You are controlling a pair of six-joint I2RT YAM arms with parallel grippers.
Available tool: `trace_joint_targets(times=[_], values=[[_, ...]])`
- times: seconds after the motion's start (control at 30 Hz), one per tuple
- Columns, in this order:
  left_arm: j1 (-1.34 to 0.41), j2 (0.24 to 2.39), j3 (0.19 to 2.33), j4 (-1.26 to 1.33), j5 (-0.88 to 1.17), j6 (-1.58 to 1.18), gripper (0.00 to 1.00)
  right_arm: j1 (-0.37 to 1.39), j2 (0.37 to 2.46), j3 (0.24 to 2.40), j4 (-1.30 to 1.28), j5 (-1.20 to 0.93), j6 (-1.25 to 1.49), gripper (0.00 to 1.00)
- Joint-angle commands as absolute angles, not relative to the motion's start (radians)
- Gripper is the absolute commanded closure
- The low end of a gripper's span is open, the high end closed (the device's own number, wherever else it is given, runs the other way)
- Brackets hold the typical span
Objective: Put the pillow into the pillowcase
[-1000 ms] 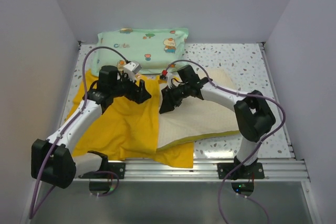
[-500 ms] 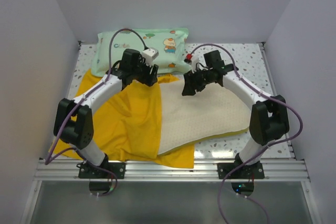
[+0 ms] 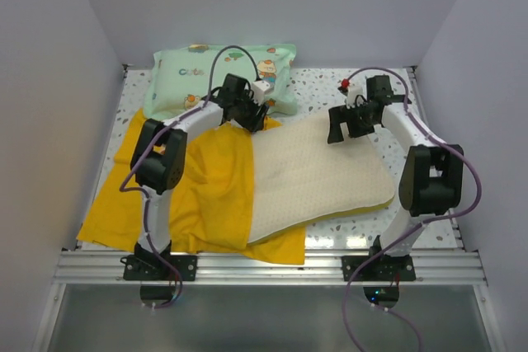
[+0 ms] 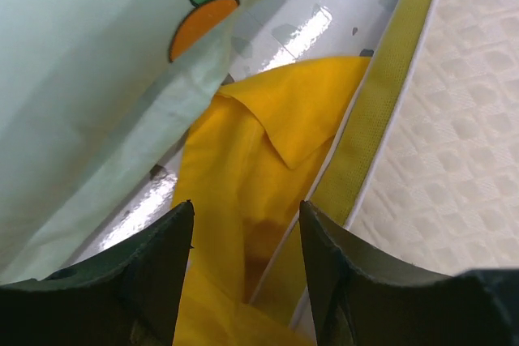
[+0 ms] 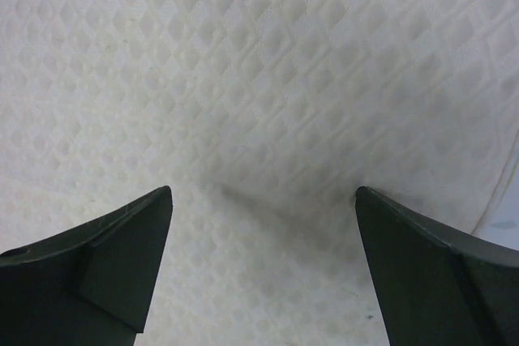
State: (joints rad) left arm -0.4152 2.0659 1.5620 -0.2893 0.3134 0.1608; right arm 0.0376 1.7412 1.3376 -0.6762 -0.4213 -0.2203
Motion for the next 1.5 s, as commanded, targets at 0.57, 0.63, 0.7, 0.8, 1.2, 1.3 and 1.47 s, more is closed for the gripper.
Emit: trace_joint_targets(times=[0.57, 0.63, 0.7, 0.8, 1.2, 1.3, 1.47], values=[[-0.604, 2.355, 1.868, -0.184, 0.472, 0.083, 1.00, 0.049, 1.911, 1.407, -0.841, -0.699, -0.259, 0.80], [-0.630, 2.353, 1.881, -0.105, 0.466, 0.025, 1.00, 0.051, 1.896, 1.396, -0.839, -0.741, -0.227, 1.00], [-0.644, 2.353, 1.890, -0.017, 0.460, -0.047, 1.00, 0.051, 1.884, 1.378, -0.812, -0.767, -0.183, 1.00], [-0.644, 2.364, 1.910, 0.078, 0.459, -0.122, 1.00, 0.052, 1.849, 1.319, -0.706, -0.766, -0.078, 1.00], [-0.367, 1.813, 1.696, -0.406, 0.552, 0.092, 0.24, 0.073, 1.568, 1.328, -0.765, -0.658, -0.421, 0.01], [-0.255, 1.647, 1.559, -0.580, 0.635, 0.165, 0.23, 0.220, 1.502, 1.315, -0.776, -0.608, -0.485, 0.01], [-0.166, 1.438, 1.352, -0.836, 0.693, 0.440, 0.23, 0.531, 1.457, 1.190, -0.674, -0.489, -0.489, 0.01]])
